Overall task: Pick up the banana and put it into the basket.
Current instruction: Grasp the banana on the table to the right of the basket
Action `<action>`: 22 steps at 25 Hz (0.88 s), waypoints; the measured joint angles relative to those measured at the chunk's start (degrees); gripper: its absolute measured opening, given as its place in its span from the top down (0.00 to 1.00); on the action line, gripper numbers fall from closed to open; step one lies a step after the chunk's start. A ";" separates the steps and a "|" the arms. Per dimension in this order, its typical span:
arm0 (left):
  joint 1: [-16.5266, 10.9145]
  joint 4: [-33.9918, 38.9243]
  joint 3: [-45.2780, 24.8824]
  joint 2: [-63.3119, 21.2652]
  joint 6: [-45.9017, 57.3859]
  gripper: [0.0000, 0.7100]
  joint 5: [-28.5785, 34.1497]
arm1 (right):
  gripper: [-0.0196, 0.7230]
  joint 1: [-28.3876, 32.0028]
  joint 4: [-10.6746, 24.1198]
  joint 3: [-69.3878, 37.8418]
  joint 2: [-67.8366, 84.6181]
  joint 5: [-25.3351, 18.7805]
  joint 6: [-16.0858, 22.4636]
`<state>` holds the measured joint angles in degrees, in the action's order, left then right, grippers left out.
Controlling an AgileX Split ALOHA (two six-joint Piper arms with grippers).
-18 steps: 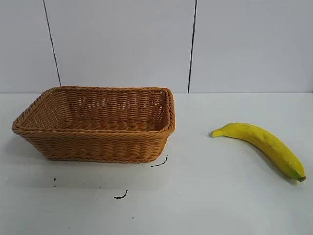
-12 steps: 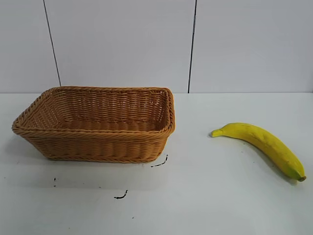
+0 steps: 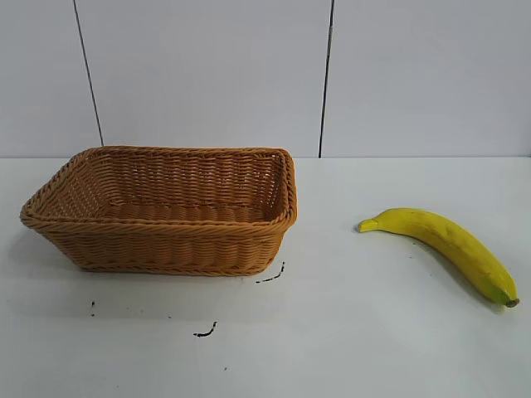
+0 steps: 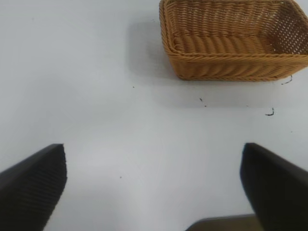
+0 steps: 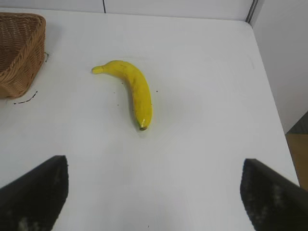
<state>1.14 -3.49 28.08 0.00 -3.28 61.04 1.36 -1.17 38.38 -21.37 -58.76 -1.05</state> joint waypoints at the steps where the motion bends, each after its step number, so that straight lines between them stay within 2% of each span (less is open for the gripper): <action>1: 0.00 0.00 0.00 0.00 0.00 0.02 0.00 | 0.04 0.00 0.00 1.92 -3.01 0.06 0.00; 6: 0.00 0.00 0.00 0.00 0.00 0.02 0.00 | 0.04 0.00 0.04 11.72 -20.96 -0.27 0.00; 15: 0.00 0.00 0.00 0.00 0.00 0.02 0.00 | 0.04 0.00 0.04 30.91 -52.02 -4.15 -1.60; 18: 0.00 0.00 0.00 0.00 0.00 0.02 0.00 | 0.04 0.00 0.04 36.74 -61.06 -4.77 -3.59; 22: 0.00 0.00 0.00 0.00 0.00 0.02 0.00 | 0.04 0.00 0.04 44.41 -71.29 -7.91 -8.21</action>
<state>1.14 -3.49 28.08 0.00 -3.28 61.04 1.36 -1.13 82.78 -92.66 -66.67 -9.26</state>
